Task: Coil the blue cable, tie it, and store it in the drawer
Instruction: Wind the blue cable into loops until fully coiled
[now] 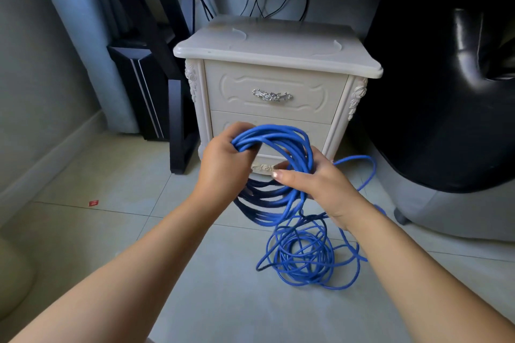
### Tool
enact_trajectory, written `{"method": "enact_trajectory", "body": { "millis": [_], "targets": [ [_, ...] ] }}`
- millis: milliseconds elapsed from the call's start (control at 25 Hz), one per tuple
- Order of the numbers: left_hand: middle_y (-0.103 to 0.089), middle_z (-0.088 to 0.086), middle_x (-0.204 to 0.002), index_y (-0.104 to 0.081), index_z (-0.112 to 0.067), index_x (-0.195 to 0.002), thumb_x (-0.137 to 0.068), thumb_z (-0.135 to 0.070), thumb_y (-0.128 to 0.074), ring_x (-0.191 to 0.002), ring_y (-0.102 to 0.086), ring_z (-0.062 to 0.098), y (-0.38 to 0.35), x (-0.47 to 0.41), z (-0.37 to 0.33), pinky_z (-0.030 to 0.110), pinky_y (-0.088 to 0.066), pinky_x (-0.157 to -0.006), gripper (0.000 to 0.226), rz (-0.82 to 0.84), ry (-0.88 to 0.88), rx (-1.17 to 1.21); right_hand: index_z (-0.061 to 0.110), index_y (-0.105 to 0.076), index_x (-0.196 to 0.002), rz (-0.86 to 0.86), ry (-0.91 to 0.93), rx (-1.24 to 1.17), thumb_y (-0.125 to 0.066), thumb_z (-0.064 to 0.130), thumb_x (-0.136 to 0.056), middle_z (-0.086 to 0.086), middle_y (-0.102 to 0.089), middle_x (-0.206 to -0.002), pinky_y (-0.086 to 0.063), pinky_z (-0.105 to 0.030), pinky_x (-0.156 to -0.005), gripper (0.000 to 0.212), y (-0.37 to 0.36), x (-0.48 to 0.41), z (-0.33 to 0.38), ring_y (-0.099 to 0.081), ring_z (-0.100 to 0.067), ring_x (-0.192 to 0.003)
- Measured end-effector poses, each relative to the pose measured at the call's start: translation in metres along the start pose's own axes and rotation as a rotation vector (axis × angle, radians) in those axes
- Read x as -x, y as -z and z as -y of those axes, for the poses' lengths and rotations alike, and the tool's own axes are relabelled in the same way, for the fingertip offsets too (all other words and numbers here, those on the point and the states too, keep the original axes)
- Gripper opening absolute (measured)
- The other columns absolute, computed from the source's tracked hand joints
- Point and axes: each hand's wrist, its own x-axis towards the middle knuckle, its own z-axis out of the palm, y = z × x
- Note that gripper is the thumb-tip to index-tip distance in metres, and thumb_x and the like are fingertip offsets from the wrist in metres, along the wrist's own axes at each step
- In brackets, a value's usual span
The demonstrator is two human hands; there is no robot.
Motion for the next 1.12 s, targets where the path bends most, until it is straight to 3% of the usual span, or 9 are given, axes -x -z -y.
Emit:
{"method": "enact_trajectory", "body": {
  "millis": [240, 400, 520, 600, 680, 800, 920, 1000, 1120],
  "targets": [
    [-0.051, -0.018, -0.053, -0.068, -0.031, -0.085, -0.092, -0.013, -0.061, -0.049, -0.043, 0.004, -0.001, 0.004, -0.006, 0.023, -0.051, -0.056, 0.020, -0.053, 0.165, 0.211, 0.027, -0.053, -0.116, 0.132, -0.131, -0.114, -0.081, 0.033, -0.061, -0.002, -0.070, -0.109, -0.057, -0.038, -0.073, 0.062, 0.001, 0.001, 0.000, -0.071, -0.018, -0.098],
    [-0.048, -0.018, -0.050, -0.067, -0.033, -0.082, -0.092, -0.014, -0.060, -0.052, -0.042, 0.009, -0.001, 0.007, -0.007, 0.023, -0.051, -0.055, 0.023, -0.103, 0.221, 0.251, 0.031, -0.049, -0.117, 0.192, -0.169, -0.063, -0.084, 0.026, -0.058, -0.006, -0.064, -0.119, -0.057, -0.049, -0.086, 0.069, 0.002, 0.003, 0.002, -0.070, -0.022, -0.103],
    [-0.044, -0.010, -0.053, -0.065, -0.030, -0.081, -0.092, -0.014, -0.062, -0.049, -0.039, 0.010, -0.004, 0.007, -0.007, 0.028, -0.055, -0.057, 0.020, -0.098, 0.285, 0.330, 0.021, -0.055, -0.104, -0.003, -0.074, -0.102, -0.077, 0.008, -0.068, -0.008, -0.072, -0.096, -0.054, -0.045, -0.089, 0.044, -0.004, -0.001, -0.001, -0.071, -0.024, -0.091],
    [-0.045, -0.004, -0.056, -0.064, -0.022, -0.087, -0.091, -0.016, -0.066, -0.049, -0.043, 0.012, -0.006, 0.009, -0.009, 0.036, -0.058, -0.066, 0.008, 0.045, 0.343, 0.375, 0.017, -0.054, -0.092, -0.194, -0.021, -0.118, -0.066, 0.000, -0.077, -0.003, -0.064, -0.064, -0.054, -0.044, -0.081, 0.026, -0.006, -0.005, -0.004, -0.068, -0.024, -0.070],
    [-0.058, 0.002, -0.066, -0.063, -0.017, -0.099, -0.086, -0.022, -0.073, -0.059, -0.059, 0.019, -0.004, 0.011, -0.008, 0.032, -0.055, -0.068, 0.017, 0.259, 0.364, 0.281, 0.016, -0.053, -0.090, -0.309, -0.015, -0.094, -0.055, -0.003, -0.083, -0.003, -0.056, -0.053, -0.056, -0.045, -0.073, 0.020, -0.003, -0.010, -0.005, -0.064, -0.027, -0.058],
    [-0.069, -0.007, -0.102, -0.057, -0.027, -0.124, -0.077, -0.027, -0.081, -0.092, -0.067, 0.009, 0.006, 0.009, -0.003, 0.015, -0.049, -0.074, 0.052, 0.427, 0.229, 0.027, 0.021, -0.053, -0.083, -0.349, 0.032, 0.102, -0.051, -0.005, -0.081, 0.001, -0.050, -0.064, -0.057, -0.045, -0.061, 0.026, 0.005, -0.011, -0.004, -0.052, -0.023, -0.055],
    [-0.048, -0.013, -0.133, -0.031, -0.039, -0.148, -0.073, -0.020, -0.080, -0.119, -0.047, -0.001, 0.009, 0.010, 0.001, 0.014, -0.041, -0.095, 0.091, 0.454, -0.138, -0.302, 0.025, -0.050, -0.086, -0.303, 0.131, 0.564, -0.054, 0.001, -0.077, 0.002, -0.059, -0.072, -0.050, -0.042, -0.062, 0.027, -0.002, -0.004, -0.003, -0.055, -0.029, -0.068],
    [-0.044, -0.009, -0.135, -0.029, -0.036, -0.149, -0.071, -0.016, -0.072, -0.122, -0.043, 0.008, 0.002, 0.014, 0.004, 0.023, -0.041, -0.100, 0.092, 0.467, -0.335, -0.509, 0.027, -0.051, -0.097, -0.252, 0.212, 0.785, -0.054, 0.003, -0.077, 0.001, -0.061, -0.076, -0.044, -0.037, -0.061, 0.031, -0.011, 0.001, -0.002, -0.053, -0.030, -0.073],
    [-0.055, -0.008, -0.114, -0.048, -0.031, -0.136, -0.073, -0.017, -0.064, -0.099, -0.057, 0.016, -0.003, 0.013, 0.008, 0.034, -0.050, -0.079, 0.067, 0.343, -0.327, -0.620, 0.022, -0.052, -0.102, -0.241, 0.323, 0.943, -0.053, 0.008, -0.081, 0.004, -0.052, -0.073, -0.034, -0.035, -0.061, 0.026, -0.021, 0.004, 0.002, -0.050, -0.030, -0.074]
  ]
}}
